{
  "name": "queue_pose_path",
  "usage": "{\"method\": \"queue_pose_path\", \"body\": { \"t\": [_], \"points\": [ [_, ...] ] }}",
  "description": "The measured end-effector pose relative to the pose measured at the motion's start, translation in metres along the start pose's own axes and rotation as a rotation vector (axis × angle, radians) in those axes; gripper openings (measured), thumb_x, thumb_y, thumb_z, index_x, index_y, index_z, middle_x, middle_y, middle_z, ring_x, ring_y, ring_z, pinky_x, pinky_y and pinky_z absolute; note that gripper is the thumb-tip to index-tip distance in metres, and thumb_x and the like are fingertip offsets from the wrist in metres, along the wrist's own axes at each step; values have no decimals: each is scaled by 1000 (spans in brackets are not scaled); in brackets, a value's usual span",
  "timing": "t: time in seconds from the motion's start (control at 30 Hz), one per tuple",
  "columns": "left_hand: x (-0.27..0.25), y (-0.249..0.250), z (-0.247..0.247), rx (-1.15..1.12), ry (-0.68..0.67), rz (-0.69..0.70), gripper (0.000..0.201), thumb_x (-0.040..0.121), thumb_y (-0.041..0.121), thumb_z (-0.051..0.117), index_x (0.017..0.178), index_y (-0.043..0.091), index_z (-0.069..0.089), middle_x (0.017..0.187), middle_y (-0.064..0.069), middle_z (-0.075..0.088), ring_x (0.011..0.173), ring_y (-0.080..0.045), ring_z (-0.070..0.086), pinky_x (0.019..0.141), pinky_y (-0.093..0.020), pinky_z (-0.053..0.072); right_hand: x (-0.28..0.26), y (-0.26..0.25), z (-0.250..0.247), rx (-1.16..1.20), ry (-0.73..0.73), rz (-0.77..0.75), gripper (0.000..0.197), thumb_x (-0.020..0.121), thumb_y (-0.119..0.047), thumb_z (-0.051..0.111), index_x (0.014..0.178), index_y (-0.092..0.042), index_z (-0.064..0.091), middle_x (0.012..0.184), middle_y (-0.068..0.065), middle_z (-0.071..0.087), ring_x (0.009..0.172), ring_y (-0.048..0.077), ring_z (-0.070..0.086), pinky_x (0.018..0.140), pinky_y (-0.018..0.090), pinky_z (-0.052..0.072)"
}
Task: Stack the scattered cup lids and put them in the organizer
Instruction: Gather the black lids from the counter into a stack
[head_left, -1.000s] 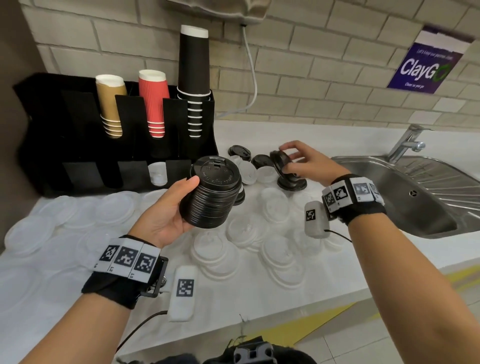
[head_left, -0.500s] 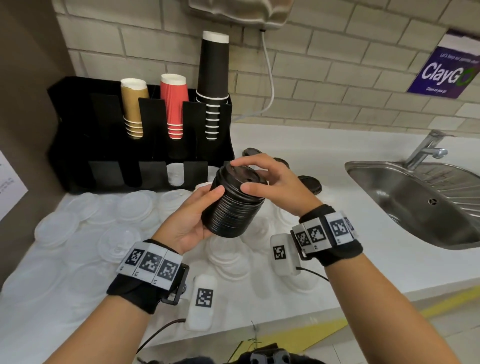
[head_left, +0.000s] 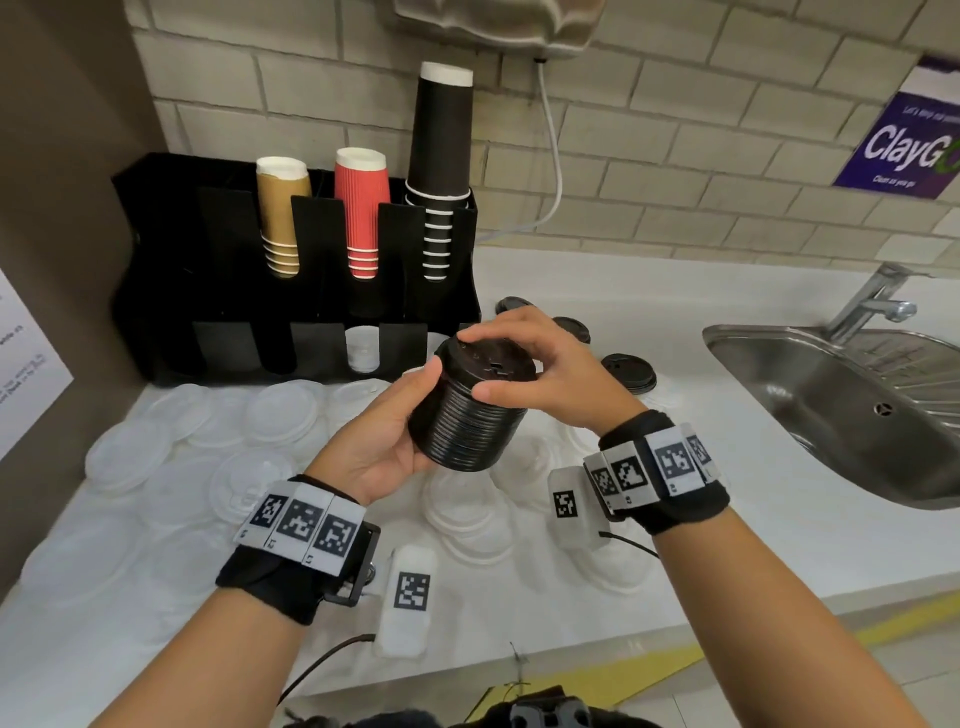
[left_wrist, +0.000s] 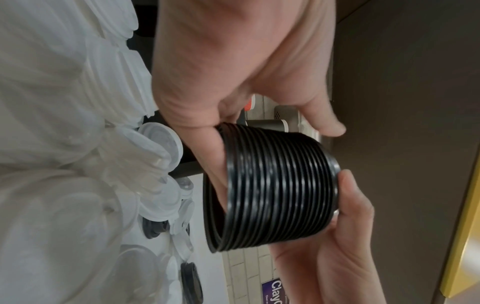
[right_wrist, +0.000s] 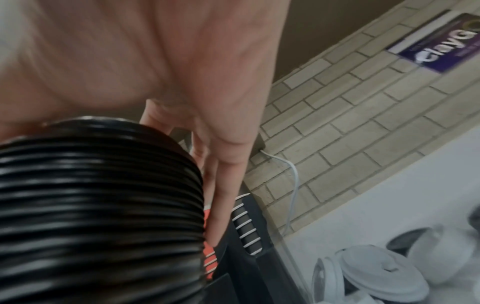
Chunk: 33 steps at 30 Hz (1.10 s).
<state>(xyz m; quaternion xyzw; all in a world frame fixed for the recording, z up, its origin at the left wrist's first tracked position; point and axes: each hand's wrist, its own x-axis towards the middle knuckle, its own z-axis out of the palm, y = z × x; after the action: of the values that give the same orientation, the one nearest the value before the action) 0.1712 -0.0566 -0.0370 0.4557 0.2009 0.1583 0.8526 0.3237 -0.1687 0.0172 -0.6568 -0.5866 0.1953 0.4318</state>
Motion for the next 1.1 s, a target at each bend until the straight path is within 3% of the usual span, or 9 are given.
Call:
{"method": "queue_pose_path", "body": {
  "t": [0.13, 0.27, 0.43, 0.53, 0.6, 0.67, 0.87, 0.97, 1.1],
  "points": [
    [3, 10, -3, -24, 29, 56, 57, 72, 46, 64, 122, 20, 61, 120, -7, 69, 108, -22, 68, 73, -35, 60, 15, -7, -14, 6, -67, -31, 42, 84, -34, 68, 124, -38, 57, 124, -2, 49, 118, 9, 53, 100, 25, 45],
    [5, 25, -12, -93, 50, 98, 57, 73, 46, 60, 122, 18, 63, 125, -7, 67, 112, -22, 65, 84, -37, 59, 40, 6, -45, -56, 93, 240, 29, 99, -41, 45, 121, -33, 62, 122, -8, 57, 107, 9, 59, 94, 36, 51],
    [4, 32, -24, -160, 38, 161, 65, 79, 47, 56, 136, 16, 53, 131, -10, 63, 119, -27, 61, 92, -45, 54, 64, 48, -43, -796, -456, 590, 40, 102, -20, 37, 140, -11, 45, 138, 1, 46, 114, 19, 48, 85, 24, 35],
    [3, 32, -30, -154, 42, 173, 55, 81, 47, 56, 127, 18, 60, 130, -9, 64, 117, -26, 63, 86, -42, 57, 74, 81, -32, -859, -550, 709, 46, 98, -25, 50, 140, -8, 44, 143, 10, 45, 127, 28, 47, 100, 30, 41],
    [4, 33, -34, -141, 47, 174, 52, 81, 47, 56, 124, 19, 63, 130, -9, 64, 116, -26, 63, 83, -40, 59, 81, 100, -28, -853, -557, 782, 36, 93, -30, 57, 120, -6, 57, 125, 12, 54, 117, 31, 55, 101, 41, 46],
    [3, 34, -37, -135, 50, 169, 52, 82, 48, 55, 124, 19, 63, 130, -8, 64, 116, -26, 63, 80, -39, 59, 86, 111, -27, -822, -524, 781, 21, 91, -26, 56, 102, -8, 60, 110, 11, 57, 108, 30, 59, 99, 44, 49],
    [6, 36, -43, -142, 56, 174, 47, 83, 47, 55, 120, 20, 66, 129, -9, 65, 115, -26, 64, 77, -38, 59, 97, 122, -29, -674, -513, 705, 47, 83, -17, 68, 128, -13, 54, 119, 3, 55, 100, 20, 55, 78, 26, 49],
    [8, 36, -42, -130, 60, 170, 50, 82, 47, 55, 123, 19, 64, 128, -9, 65, 116, -26, 64, 78, -38, 59, 93, 122, -19, -648, -506, 640, 75, 68, -30, 84, 128, -18, 40, 122, 1, 52, 109, 23, 54, 94, 37, 48],
    [10, 36, -41, -141, 66, 153, 49, 77, 47, 59, 117, 20, 68, 123, -8, 68, 109, -25, 67, 71, -35, 59, 90, 124, -5, -586, -462, 474, 88, 61, -20, 90, 127, -15, 31, 124, 12, 55, 111, 30, 55, 98, 45, 47]
  ]
}}
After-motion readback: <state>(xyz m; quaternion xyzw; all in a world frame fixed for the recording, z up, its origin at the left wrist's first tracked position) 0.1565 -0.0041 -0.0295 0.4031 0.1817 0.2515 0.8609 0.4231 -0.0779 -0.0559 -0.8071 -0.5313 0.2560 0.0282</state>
